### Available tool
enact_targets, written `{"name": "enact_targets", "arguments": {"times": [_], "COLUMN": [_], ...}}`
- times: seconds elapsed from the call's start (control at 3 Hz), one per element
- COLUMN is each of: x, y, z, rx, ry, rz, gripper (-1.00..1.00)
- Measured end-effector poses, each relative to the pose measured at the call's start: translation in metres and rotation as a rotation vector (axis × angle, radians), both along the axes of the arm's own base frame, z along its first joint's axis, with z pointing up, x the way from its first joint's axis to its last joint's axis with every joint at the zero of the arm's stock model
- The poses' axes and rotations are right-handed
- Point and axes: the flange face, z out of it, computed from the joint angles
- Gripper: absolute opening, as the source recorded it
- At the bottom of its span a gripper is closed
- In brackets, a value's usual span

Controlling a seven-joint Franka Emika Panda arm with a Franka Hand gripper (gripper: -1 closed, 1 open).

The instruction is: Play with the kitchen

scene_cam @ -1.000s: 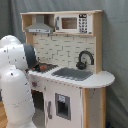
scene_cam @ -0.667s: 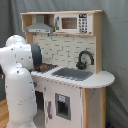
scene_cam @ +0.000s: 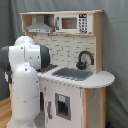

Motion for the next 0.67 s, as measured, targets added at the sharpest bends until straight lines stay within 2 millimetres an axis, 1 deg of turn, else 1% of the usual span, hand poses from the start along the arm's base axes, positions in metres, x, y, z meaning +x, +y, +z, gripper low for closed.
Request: {"name": "enact_targets", "arguments": {"times": [0.33,0.67], "x": [0.0042,0.0043], "y": [0.0094,0.0096], "z": [-0.0055,-0.0054], "rx": [0.066,0.067], "ry": [-0.021,-0.022], "rz": [0.018,0.018], "gripper": [1.0,-1.0]}}
